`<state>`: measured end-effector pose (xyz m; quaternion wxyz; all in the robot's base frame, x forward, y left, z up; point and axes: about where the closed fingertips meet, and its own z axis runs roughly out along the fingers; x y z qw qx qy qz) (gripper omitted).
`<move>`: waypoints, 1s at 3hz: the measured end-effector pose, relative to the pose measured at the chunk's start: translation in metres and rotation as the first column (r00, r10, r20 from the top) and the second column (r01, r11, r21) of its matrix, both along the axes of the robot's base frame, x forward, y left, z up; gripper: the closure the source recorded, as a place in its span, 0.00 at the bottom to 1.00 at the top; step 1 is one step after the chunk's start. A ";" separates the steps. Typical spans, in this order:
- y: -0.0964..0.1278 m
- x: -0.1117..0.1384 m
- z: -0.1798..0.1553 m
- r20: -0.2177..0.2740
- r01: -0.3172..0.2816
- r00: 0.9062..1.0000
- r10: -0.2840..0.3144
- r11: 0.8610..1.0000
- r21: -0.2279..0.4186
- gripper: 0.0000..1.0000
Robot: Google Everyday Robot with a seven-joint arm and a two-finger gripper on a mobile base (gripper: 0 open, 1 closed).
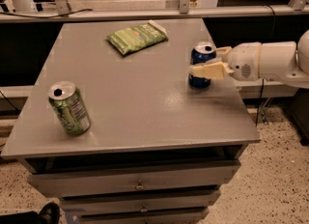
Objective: Move pepsi can near green jalapeno chip bag
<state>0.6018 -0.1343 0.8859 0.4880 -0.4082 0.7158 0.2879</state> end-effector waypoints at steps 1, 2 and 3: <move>0.001 0.012 0.023 0.059 -0.001 0.998 0.001 1.000 0.010 0.88; -0.010 0.021 0.074 0.149 0.006 0.989 -0.009 1.000 0.018 1.00; -0.001 0.026 0.071 0.154 -0.011 0.988 0.007 1.000 0.023 1.00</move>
Offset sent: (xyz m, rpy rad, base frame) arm 0.0263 -0.0288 0.1265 0.0215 -0.2414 -0.0213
